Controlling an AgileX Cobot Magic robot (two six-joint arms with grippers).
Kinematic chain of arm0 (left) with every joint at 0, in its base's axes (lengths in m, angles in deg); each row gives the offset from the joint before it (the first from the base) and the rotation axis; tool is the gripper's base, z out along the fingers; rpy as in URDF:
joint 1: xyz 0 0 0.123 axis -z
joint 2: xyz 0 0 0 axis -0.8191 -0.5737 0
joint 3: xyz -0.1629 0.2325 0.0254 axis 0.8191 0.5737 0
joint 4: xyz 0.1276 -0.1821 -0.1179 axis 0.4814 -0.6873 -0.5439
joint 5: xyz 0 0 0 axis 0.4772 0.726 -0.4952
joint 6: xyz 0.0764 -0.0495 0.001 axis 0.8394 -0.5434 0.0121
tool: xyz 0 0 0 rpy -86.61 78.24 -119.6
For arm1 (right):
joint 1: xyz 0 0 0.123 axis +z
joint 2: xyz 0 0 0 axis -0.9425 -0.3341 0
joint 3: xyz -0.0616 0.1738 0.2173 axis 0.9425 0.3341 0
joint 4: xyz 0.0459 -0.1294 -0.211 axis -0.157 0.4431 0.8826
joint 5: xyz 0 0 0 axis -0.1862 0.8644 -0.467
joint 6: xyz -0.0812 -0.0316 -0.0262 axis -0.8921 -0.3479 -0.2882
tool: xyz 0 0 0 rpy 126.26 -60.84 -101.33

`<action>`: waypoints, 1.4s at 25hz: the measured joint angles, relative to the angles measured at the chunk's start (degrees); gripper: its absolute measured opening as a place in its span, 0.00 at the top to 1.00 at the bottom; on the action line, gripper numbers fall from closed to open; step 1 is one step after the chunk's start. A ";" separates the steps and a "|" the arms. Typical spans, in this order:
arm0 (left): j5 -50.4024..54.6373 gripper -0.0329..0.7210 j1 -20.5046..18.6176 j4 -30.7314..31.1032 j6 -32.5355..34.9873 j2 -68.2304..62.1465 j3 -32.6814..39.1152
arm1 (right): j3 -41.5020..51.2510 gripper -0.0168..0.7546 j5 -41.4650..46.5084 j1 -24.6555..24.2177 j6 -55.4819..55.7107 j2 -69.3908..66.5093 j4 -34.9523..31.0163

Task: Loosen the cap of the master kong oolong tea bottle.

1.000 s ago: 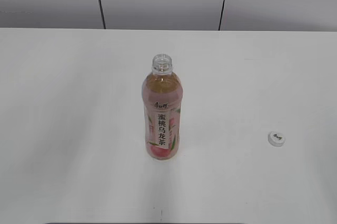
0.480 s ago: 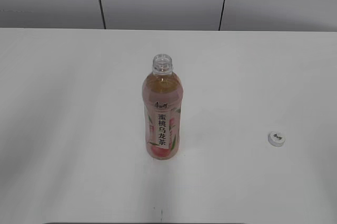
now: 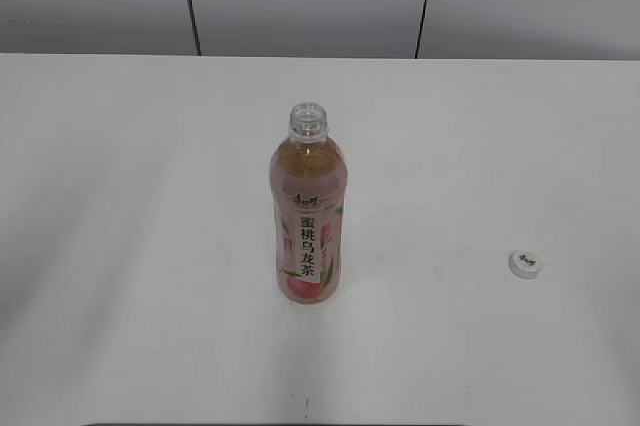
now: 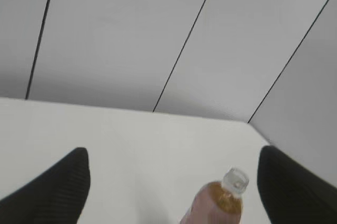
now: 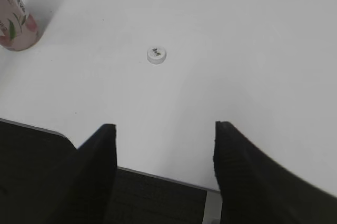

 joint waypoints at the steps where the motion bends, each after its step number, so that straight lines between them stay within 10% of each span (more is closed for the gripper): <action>1: 2.86 0.18 0.00 -1.88 2.12 0.00 -0.49 | 0.00 0.40 0.00 0.00 0.00 0.00 0.00; 22: 63.21 0.18 0.00 -14.23 36.77 13.60 -18.25 | 0.00 0.40 0.05 0.00 0.00 0.00 0.00; 35: 65.66 0.18 0.00 -14.39 40.51 21.69 -12.83 | 0.00 0.40 0.05 0.00 0.00 0.00 0.00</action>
